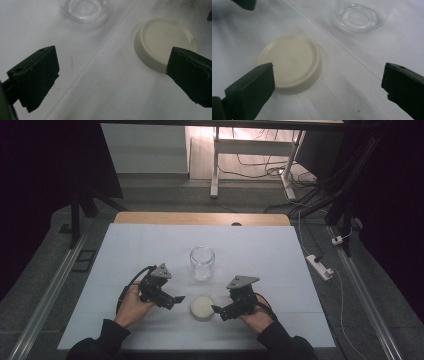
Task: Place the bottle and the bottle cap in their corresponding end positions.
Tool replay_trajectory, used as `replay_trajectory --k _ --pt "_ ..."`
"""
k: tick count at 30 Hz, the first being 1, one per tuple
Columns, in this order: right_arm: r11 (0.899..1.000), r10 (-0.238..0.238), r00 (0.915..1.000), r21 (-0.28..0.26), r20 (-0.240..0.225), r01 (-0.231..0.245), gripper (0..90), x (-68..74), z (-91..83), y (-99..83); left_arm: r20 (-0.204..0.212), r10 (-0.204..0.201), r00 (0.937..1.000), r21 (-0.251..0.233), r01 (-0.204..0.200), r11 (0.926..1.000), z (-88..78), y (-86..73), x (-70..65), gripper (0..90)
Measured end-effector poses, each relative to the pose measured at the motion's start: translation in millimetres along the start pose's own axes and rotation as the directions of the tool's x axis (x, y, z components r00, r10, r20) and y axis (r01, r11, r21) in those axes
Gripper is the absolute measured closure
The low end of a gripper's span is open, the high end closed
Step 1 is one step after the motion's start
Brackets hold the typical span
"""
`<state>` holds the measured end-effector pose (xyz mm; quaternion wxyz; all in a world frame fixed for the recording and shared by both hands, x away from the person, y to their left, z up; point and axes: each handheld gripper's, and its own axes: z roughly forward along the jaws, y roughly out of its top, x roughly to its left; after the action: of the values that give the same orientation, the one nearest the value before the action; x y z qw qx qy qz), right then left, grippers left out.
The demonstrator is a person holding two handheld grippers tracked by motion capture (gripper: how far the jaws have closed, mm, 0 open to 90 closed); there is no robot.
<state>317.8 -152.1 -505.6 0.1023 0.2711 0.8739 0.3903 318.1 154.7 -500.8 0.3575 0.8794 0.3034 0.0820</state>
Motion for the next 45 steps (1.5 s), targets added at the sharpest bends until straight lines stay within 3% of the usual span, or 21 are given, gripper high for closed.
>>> replay_trajectory --k 6,15,27,33,45 --pt "1.000 0.027 0.9993 0.000 0.024 -0.027 0.0 -6.3 -10.8 -7.2 -0.029 -0.008 0.9995 0.015 0.009 0.9998 -11.8 -17.2 -8.5 0.0" --pt "0.999 0.050 0.9966 0.000 0.065 -0.050 0.0 -11.5 -27.6 -19.3 -0.029 -0.055 0.9981 0.001 0.055 0.9985 -30.9 -42.8 -16.0 0.0" --pt "0.996 0.085 0.9883 -0.001 0.127 -0.085 0.0 -18.3 -52.9 -40.1 -0.062 -0.130 0.9895 -0.015 0.130 0.9914 -55.1 -73.3 -20.5 0.0" --pt "0.995 0.103 0.9823 -0.006 0.157 -0.103 0.0 -19.5 -65.3 -49.6 -0.096 -0.163 0.9819 -0.012 0.163 0.9866 -65.1 -89.4 -22.8 0.0" --pt "0.989 0.144 0.9658 -0.004 0.215 -0.147 0.0 -22.7 -89.1 -72.3 -0.144 -0.255 0.9561 -0.032 0.253 0.9670 -85.5 -124.6 -24.5 0.0"
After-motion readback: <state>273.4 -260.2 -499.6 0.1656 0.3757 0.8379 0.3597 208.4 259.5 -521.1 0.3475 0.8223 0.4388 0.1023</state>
